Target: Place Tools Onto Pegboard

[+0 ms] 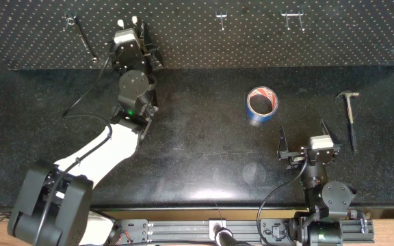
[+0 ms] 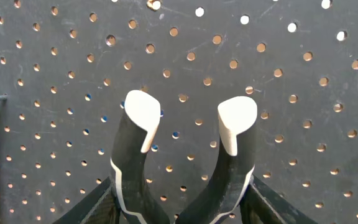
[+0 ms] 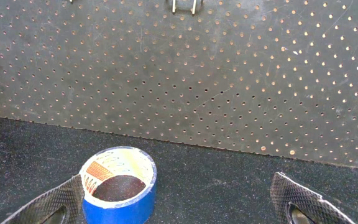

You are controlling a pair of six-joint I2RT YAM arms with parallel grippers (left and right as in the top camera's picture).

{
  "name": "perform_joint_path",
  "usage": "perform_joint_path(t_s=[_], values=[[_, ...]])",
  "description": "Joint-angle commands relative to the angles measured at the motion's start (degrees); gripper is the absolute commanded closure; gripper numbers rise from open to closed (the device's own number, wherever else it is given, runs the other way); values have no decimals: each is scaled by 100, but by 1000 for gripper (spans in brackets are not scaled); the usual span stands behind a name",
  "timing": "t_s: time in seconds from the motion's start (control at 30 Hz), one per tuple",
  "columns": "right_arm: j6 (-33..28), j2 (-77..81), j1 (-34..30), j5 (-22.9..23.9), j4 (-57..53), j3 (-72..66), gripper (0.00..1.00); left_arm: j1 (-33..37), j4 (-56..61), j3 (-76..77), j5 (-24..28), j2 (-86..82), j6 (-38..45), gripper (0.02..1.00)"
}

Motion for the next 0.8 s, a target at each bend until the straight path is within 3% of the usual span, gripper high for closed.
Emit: perform_joint_path(t_s=[0.03,0.2,0.23,0.27,0.3,0.37,0.4,0.47,0.5,0.53,0.6,0.67,0.73,0.8], values=[[-35,-39,35,-11,-13,-24,16,26,-9,166,326,192,70,989],[-35,-39,35,-13,-13,-24,16,28,-658,166,428,199,26,989],[-35,-39,35,-11,-13,-24,16,26,-660,166,431,199,26,847],[-35,-39,35,-11,-13,-24,16,26,-658,166,431,199,26,503],[-35,-39,35,-11,-13,-24,16,26,-658,166,433,199,26,299],[-35,-39,35,-11,-13,-24,18,26,-1010,164,435,-260,26,25],[-35,-39,35,-11,-15,-24,16,22,-1816,164,540,-726,26,23],[-35,-39,35,-11,-13,-24,16,22,-3628,101,1231,-1965,26,25],[-35,-39,35,-11,-13,-24,16,22,-4870,-382,1598,-3532,28,23],[-35,-39,35,-11,-13,-24,16,24,-5668,-1364,1613,-5453,28,25],[-35,-39,35,-11,-13,-24,16,208,-6430,-2820,1904,-8179,24,25],[-35,-39,35,-13,-15,-24,14,1394,-6505,-2955,3335,-8507,26,23],[-35,-39,35,-11,-13,-24,16,2291,-6500,-3069,3414,-8548,26,25],[-35,-39,35,-11,-13,-24,16,2459,-6496,-3552,3414,-8832,26,25]])
